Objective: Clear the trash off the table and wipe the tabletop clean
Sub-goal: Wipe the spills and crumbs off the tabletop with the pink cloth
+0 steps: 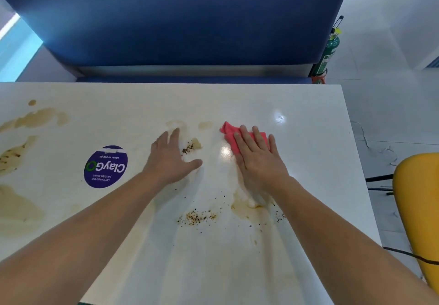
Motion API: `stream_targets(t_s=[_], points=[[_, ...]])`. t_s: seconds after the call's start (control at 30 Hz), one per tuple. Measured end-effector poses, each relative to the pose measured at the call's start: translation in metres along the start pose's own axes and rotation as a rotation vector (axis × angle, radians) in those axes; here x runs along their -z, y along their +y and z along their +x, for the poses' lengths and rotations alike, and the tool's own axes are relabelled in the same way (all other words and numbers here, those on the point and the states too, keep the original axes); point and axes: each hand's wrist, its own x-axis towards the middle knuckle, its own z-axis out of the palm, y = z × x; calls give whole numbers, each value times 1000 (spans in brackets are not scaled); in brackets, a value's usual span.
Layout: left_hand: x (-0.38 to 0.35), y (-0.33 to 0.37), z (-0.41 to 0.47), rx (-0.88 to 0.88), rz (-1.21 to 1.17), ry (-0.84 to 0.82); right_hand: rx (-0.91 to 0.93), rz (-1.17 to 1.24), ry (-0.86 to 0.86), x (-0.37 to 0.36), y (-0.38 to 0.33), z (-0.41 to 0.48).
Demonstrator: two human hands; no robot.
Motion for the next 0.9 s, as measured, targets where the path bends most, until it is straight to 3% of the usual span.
stream_targets(t_s=[0.13, 0.27, 0.4, 0.53, 0.9], points=[[4, -34, 1, -12, 117, -119, -99, 11, 31, 3, -4, 20], [9, -44, 7, 13, 13, -37, -66, -1, 101, -1, -7, 29], [13, -63, 5, 19, 78, 105, -152, 34, 148, -9, -16, 53], [8, -84, -3, 4, 146, 71, -217, 82, 159, -9, -34, 85], [17, -93, 4, 3, 110, 97, -15, 68, 103, -16, -101, 130]])
